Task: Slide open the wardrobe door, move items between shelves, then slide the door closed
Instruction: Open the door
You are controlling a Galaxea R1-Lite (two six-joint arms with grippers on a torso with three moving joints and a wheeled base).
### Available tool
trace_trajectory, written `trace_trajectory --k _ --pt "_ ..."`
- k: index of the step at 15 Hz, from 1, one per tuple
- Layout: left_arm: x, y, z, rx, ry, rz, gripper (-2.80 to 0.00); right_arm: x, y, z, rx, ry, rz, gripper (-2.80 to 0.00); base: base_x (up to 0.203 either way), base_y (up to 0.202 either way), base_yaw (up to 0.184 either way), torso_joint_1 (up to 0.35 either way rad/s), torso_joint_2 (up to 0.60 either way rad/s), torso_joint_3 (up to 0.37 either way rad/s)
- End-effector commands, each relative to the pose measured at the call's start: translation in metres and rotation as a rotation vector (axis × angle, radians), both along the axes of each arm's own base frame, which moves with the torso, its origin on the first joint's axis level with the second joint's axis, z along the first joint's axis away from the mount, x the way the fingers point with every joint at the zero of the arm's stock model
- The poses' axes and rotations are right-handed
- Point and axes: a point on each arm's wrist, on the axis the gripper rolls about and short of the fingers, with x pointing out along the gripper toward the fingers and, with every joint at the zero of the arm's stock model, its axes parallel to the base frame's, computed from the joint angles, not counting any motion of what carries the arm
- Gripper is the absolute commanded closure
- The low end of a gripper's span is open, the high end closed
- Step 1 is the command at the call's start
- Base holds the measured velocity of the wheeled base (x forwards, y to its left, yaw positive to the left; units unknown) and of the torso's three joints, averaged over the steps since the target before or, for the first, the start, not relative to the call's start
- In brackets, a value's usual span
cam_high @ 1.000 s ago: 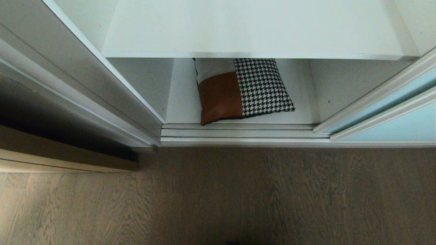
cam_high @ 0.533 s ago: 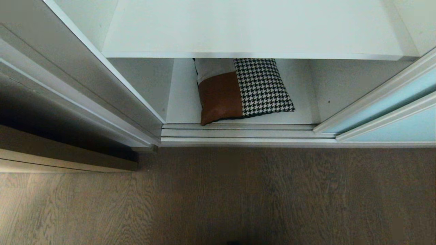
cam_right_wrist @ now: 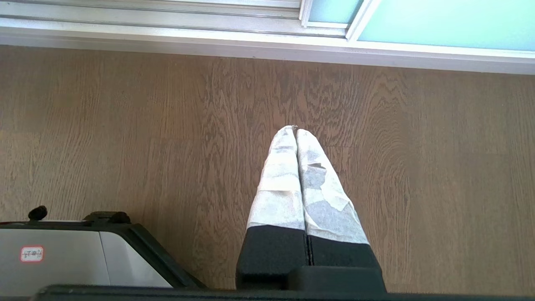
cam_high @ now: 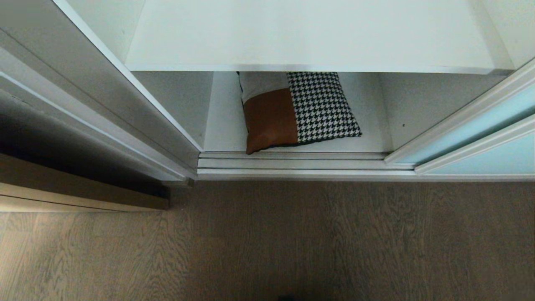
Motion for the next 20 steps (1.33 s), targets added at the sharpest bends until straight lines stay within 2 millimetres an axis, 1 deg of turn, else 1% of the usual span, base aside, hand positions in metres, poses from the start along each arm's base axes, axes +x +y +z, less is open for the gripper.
trace_trajectory --k 1,2,4,6,8,9,11,12,13,20 --pt "-0.004 -0.001 -0.019 0.024 0.095 -0.048 0.0 0.0 0.0 0.0 0.0 -0.001 0.0 0.0 0.0 0.0 0.0 0.0 0.0 0.0" --pt "-0.003 -0.002 -0.02 0.038 0.105 -0.093 0.0 0.0 0.0 0.0 0.0 -0.001 0.0 0.0 0.0 0.0 0.0 0.0 0.0 0.0" --pt "-0.002 -0.006 -0.02 0.077 0.108 -0.256 0.0 0.0 0.0 0.0 -0.001 -0.001 -0.001 0.0 0.0 0.0 0.0 0.0 0.0 0.0" --pt "-0.001 -0.01 -0.021 0.12 0.119 -0.469 0.0 0.0 0.0 0.0 -0.001 -0.001 0.002 0.0 0.0 0.0 0.0 0.0 0.0 0.0" --pt "-0.002 -0.013 -0.023 0.131 0.162 -0.605 0.0 0.0 0.0 0.0 0.001 -0.001 0.0 0.0 0.0 0.0 0.0 0.0 0.0 0.0" --pt "-0.001 -0.013 -0.024 0.132 0.176 -0.61 0.0 0.0 0.0 0.0 0.001 -0.001 -0.001 0.0 0.0 0.0 0.0 0.0 0.0 0.0" --pt "0.0 -0.013 -0.04 0.084 0.308 -0.602 0.0 0.0 0.0 0.0 0.001 0.0 0.0 0.0 0.0 0.0 0.0 0.0 0.0 0.0" --pt "-0.001 -0.013 -0.041 0.053 0.316 -0.592 0.0 0.0 0.0 0.0 0.001 -0.001 -0.001 0.0 0.0 0.0 0.0 0.0 0.0 0.0" --pt "0.0 -0.012 -0.039 0.036 0.283 -0.583 0.0 0.0 0.0 0.0 0.0 0.0 0.001 0.0 0.0 0.0 0.0 0.0 0.0 0.0" --pt "0.001 -0.012 -0.039 0.032 0.266 -0.573 0.0 0.0 0.0 0.0 0.001 0.0 0.001 0.0 0.0 0.0 0.0 0.0 0.0 0.0"
